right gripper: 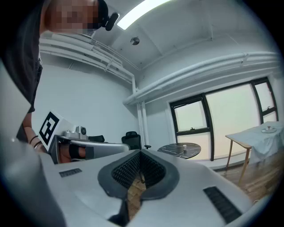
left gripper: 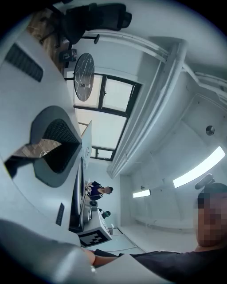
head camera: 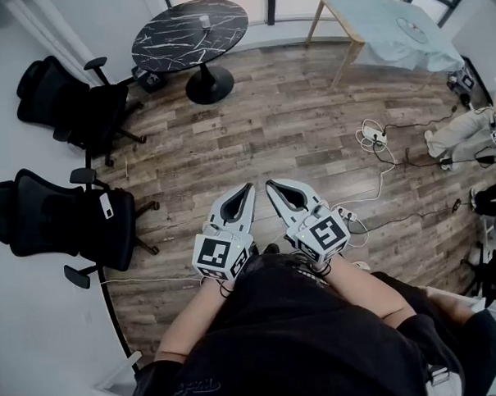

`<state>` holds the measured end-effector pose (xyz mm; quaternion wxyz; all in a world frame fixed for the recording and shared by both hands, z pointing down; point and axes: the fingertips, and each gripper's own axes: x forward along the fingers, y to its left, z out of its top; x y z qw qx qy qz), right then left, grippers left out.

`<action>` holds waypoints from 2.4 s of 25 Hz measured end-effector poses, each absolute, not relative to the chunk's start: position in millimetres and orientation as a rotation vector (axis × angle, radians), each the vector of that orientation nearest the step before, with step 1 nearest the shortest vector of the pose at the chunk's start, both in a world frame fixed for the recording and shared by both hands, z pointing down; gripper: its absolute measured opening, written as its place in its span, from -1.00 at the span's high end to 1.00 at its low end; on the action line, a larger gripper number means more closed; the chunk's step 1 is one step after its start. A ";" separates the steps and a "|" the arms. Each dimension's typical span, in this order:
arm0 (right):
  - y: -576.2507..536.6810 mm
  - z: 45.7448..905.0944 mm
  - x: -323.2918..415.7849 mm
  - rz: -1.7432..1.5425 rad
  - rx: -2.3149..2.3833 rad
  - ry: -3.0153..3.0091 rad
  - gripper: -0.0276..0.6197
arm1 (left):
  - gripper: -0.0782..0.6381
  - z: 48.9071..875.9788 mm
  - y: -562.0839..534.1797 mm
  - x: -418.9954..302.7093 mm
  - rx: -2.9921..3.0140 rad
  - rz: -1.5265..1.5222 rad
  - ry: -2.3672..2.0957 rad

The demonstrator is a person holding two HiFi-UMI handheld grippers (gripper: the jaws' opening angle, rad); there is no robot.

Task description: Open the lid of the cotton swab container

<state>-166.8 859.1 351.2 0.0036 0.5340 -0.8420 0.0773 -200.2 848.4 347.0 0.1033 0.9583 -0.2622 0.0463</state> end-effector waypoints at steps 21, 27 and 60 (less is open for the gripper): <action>817.7 354.7 -179.5 0.257 1.689 -2.637 0.85 | 0.76 352.0 807.2 -211.4 2.836 0.159 -0.743; 770.9 362.4 -197.3 0.282 1.657 -2.651 0.85 | 0.76 359.6 761.0 -225.0 2.820 0.153 -0.719; 500.9 342.1 -190.7 0.218 1.590 -2.727 0.85 | 0.76 340.1 491.5 -221.6 2.847 0.123 -0.831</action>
